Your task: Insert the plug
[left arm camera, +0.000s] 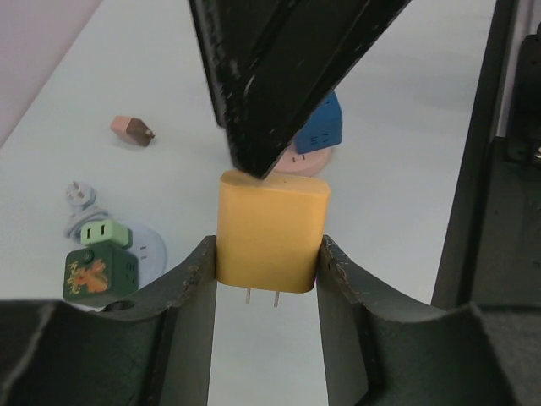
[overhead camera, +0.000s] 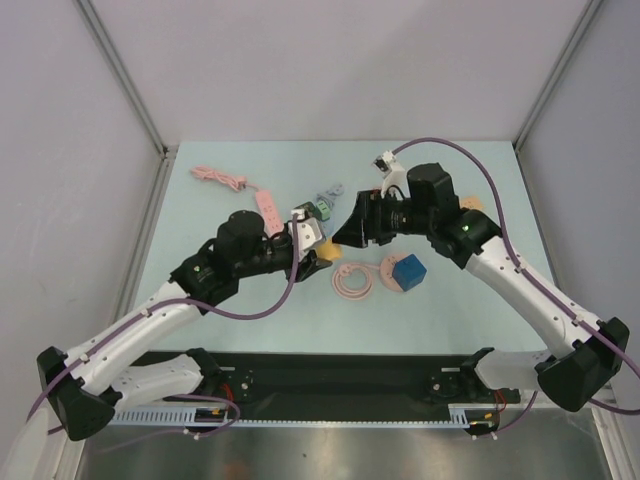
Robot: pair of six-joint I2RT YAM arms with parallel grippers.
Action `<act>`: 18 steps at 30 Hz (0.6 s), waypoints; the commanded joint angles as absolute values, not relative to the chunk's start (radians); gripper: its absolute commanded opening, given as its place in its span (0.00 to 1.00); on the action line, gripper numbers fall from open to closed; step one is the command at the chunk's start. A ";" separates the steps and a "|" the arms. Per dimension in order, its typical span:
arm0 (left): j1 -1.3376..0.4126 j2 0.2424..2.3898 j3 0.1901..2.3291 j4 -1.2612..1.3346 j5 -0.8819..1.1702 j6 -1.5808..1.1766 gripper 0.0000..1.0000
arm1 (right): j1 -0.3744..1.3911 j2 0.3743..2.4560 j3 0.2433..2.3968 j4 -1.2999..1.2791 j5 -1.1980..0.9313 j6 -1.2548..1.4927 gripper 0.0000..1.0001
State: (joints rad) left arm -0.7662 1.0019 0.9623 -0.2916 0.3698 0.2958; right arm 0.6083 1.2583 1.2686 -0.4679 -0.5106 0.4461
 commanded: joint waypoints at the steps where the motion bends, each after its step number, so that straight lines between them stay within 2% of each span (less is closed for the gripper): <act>1: -0.801 0.977 0.960 -0.198 0.362 0.271 0.00 | 0.652 1.249 1.292 -0.408 -0.543 0.489 0.69; 4: -0.804 0.983 0.957 -0.183 0.371 0.262 0.00 | 0.699 1.272 1.311 -0.446 -0.494 0.457 0.56; 9: -0.805 0.983 0.950 -0.152 0.364 0.255 0.00 | 0.733 1.301 1.305 -0.466 -0.483 0.445 0.47; 12: -0.805 0.992 0.948 -0.149 0.360 0.253 0.00 | 0.738 1.292 1.292 -0.462 -0.479 0.446 0.23; 13: -0.807 0.992 0.948 -0.144 0.359 0.256 0.00 | 0.736 1.283 1.289 -0.459 -0.476 0.440 0.06; 14: -0.808 0.992 0.946 -0.144 0.382 0.262 0.00 | 0.736 1.275 1.284 -0.459 -0.462 0.439 0.00; 15: -0.807 0.992 0.940 -0.141 0.391 0.265 0.00 | 0.738 1.267 1.281 -0.457 -0.453 0.437 0.00; 18: -0.807 0.983 0.913 -0.078 0.322 0.171 0.42 | 0.723 1.233 1.276 -0.463 -0.414 0.416 0.00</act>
State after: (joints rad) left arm -0.8032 1.0058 0.9306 -0.1902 0.3431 0.2672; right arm 0.7307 1.2896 1.2739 -0.4587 -0.4614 0.4686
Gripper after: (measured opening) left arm 0.477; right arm 0.406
